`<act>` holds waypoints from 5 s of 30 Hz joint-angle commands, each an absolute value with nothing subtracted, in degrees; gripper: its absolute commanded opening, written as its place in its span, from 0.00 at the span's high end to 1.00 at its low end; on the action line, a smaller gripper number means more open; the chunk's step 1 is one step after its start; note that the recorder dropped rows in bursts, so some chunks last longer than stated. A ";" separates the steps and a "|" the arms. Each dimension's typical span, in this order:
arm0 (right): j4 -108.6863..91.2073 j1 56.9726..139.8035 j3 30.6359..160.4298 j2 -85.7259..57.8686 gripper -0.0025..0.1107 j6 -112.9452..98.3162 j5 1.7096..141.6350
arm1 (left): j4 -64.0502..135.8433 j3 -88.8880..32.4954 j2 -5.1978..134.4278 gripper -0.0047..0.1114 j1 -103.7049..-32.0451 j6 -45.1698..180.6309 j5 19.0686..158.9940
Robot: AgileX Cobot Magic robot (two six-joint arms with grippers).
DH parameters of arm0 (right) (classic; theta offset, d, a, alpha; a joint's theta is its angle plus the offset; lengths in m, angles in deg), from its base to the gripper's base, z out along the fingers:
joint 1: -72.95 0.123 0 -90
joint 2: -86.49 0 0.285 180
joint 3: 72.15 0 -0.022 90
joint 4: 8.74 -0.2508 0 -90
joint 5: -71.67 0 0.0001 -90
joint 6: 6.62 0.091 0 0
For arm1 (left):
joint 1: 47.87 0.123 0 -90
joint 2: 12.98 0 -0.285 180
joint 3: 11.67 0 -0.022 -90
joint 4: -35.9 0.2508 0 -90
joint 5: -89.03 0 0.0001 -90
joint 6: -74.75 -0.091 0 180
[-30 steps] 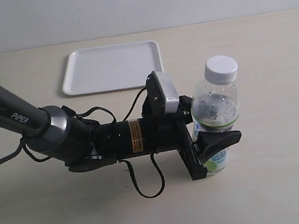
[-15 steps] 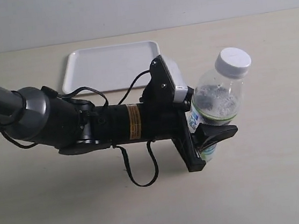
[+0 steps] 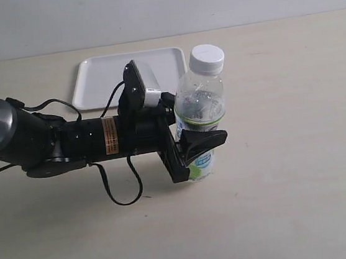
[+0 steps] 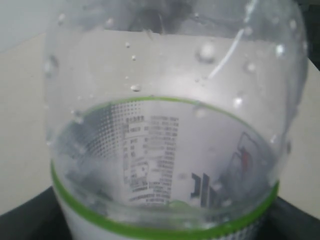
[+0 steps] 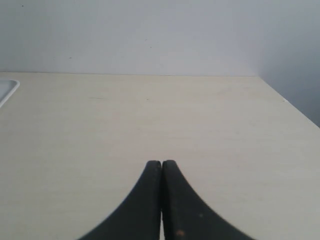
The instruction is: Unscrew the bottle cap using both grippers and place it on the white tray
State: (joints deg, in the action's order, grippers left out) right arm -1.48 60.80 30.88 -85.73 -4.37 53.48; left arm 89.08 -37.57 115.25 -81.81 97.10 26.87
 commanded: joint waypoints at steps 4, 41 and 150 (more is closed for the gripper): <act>-0.39 60.50 30.64 -85.73 0.98 -5.10 55.04 | 90.57 -37.69 113.82 0.96 -81.46 97.47 25.24; -11.09 61.48 105.15 -20.95 0.98 -4.46 10.62 | 93.60 -37.69 113.82 0.96 -81.46 96.19 28.92; -17.39 99.60 112.40 5.56 0.98 -9.84 3.02 | 93.73 -37.57 113.82 0.96 -81.46 94.40 29.62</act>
